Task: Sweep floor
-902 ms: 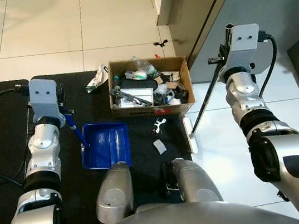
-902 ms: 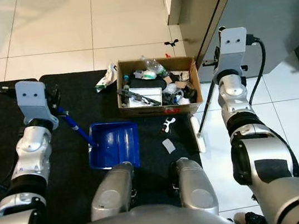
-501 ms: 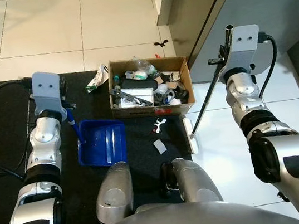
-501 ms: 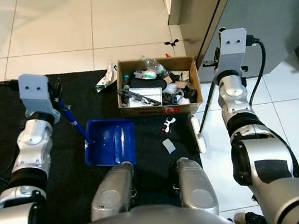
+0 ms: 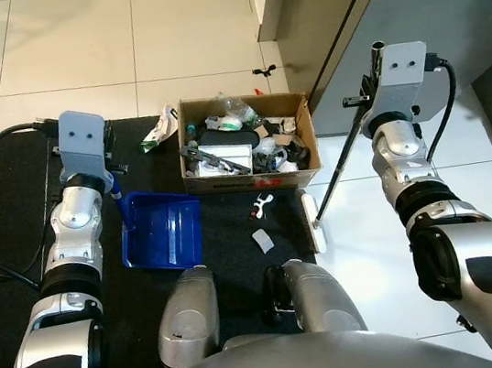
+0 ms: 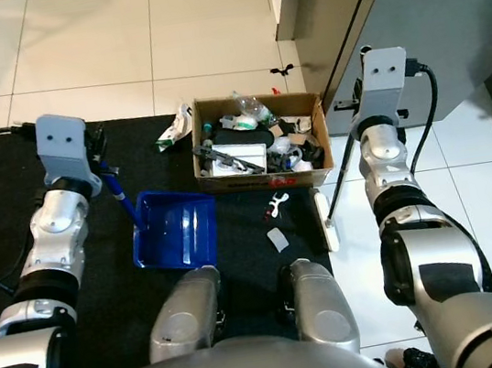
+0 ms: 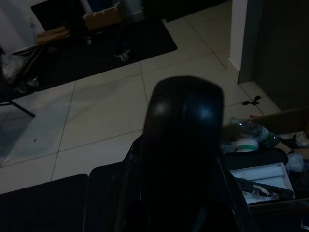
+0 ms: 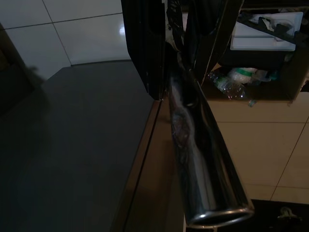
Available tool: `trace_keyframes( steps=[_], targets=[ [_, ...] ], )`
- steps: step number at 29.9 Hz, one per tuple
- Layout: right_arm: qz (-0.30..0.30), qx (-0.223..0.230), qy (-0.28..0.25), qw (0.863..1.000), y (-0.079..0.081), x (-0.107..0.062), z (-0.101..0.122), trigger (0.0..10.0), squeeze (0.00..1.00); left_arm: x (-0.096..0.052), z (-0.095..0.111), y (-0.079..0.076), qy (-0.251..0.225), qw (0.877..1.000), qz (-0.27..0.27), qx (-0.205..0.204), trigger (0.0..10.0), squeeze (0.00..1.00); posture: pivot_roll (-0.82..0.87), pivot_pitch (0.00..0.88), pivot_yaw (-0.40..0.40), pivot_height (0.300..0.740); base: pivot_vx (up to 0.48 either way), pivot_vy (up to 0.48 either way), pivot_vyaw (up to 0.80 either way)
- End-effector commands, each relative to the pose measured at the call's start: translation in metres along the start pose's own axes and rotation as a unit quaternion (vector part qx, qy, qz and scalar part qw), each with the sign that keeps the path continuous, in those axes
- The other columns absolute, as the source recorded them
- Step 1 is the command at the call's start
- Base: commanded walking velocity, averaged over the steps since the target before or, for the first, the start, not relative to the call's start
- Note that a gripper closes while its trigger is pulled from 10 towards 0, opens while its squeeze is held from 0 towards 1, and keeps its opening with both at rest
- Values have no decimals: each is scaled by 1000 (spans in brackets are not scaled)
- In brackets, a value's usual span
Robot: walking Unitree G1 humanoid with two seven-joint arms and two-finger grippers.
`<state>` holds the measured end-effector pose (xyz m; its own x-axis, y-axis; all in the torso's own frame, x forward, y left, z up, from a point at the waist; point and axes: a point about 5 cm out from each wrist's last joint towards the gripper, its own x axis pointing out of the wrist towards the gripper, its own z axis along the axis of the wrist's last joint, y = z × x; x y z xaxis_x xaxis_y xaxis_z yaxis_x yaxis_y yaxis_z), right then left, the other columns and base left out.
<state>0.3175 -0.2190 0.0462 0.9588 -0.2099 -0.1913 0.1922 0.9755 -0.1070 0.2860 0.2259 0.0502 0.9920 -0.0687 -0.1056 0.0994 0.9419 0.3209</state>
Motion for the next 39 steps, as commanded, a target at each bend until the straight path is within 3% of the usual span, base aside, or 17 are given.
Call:
trace_keyframes(
  steps=[1, 8, 13, 22, 39],
  targets=[
    [-12, -1, -12, 1000, -7, 1, 4, 10000, 0, -1, 6, -4, -21, 1000, -10, 6, 10000, 0, 247, 0, -62, 740, 0, 0, 0],
    [-6, -1, -13, 1000, -2, 2, 6, 10000, 0, 5, 20, -21, -52, 998, -30, -7, 10000, 0, 249, 0, -65, 740, 0, 0, 0],
    [-8, -1, -14, 1000, -4, 2, 6, 10000, 0, 5, 23, -24, -59, 998, -37, -10, 10000, 0, 246, 0, -60, 740, 0, 0, 0],
    [-11, 0, -11, 1000, -5, 1, 3, 10000, 0, 3, 25, -27, -64, 997, -43, -12, 10000, 0, 249, 0, -60, 740, 0, 0, 0],
    [-9, -1, -12, 1000, -5, 1, 4, 10000, 0, -6, 22, -48, -57, 995, -70, -38, 10000, 0, 247, 0, -63, 740, 0, 0, 0]
  ],
)
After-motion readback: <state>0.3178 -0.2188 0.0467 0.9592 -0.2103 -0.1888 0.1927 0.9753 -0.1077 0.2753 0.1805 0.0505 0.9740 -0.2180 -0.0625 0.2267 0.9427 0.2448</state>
